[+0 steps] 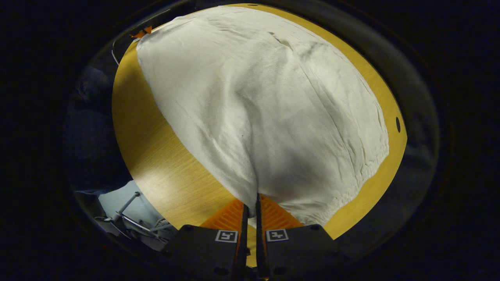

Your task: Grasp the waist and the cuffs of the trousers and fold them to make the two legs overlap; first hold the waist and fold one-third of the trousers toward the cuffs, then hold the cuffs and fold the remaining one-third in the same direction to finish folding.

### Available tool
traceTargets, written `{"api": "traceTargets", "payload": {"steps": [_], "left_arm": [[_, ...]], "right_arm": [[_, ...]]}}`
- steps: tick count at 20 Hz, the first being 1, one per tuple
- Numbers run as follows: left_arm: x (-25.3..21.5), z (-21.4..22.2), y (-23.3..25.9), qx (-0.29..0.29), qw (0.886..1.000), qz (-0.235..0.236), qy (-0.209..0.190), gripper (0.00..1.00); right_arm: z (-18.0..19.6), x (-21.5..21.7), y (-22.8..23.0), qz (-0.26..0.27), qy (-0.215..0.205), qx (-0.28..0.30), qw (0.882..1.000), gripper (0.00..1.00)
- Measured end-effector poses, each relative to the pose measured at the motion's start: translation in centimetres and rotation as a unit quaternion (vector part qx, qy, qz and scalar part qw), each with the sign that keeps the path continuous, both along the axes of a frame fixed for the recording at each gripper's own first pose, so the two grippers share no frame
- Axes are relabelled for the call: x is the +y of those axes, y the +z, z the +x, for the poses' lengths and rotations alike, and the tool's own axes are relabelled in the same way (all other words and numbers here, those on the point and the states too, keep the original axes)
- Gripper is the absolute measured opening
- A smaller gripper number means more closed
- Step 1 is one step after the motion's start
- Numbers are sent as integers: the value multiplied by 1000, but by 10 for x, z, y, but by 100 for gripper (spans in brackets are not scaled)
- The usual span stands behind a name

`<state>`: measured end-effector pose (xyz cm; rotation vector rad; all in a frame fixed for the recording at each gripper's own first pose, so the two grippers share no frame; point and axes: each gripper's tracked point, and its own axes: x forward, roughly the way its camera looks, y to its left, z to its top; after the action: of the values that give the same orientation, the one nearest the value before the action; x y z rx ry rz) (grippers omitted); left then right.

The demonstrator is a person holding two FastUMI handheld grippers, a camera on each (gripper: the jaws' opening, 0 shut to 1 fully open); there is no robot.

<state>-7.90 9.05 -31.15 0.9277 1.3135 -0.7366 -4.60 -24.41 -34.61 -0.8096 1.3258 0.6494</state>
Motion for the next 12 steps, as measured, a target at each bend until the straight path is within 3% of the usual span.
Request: {"api": "traceTargets", "payload": {"steps": [4,7,10,12], "left_arm": [[-1,1,2,-15,1000,-2,9,0],[-8,17,8,-69,996,-25,51,0],[-25,38,25,-130,982,-68,122,0],[-37,63,46,-185,962,-98,174,0]], "right_arm": [[3,-1,1,-2,-47,-17,999,6],[4,1,2,12,-110,-43,993,6],[5,4,8,33,-174,-72,982,6],[9,5,16,52,-213,-100,970,6]]}}
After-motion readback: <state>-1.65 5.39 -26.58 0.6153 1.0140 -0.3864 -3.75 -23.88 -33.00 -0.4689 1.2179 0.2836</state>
